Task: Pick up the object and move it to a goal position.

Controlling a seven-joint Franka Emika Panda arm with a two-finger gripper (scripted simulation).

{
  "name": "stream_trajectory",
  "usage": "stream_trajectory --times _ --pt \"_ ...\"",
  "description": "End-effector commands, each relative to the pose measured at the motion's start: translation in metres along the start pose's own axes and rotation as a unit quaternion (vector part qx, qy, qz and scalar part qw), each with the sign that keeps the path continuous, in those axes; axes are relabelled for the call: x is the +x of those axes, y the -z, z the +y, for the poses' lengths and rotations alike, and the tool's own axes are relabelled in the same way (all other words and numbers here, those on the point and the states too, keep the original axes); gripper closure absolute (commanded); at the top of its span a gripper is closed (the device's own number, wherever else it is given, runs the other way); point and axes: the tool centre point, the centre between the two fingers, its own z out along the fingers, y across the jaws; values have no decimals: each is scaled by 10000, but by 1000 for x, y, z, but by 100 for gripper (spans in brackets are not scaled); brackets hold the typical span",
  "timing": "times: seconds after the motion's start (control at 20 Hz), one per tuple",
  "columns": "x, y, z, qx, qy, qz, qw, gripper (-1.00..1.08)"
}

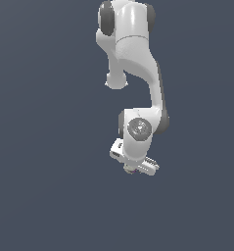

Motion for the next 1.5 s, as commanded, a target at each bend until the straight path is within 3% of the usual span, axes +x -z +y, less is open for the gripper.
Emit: stream_trajectory --times 0.0,0.05,0.1,0.85,1.45 --pt "1 0 -1 6 -1 9 10000 -92" --pt "1 0 -1 6 -1 9 10000 -92" --pt "1 0 -1 6 -1 9 10000 108" --pt "3 9 0 3 0 5 10000 108" --pt "23 100 5 3 -1 6 10000 108"
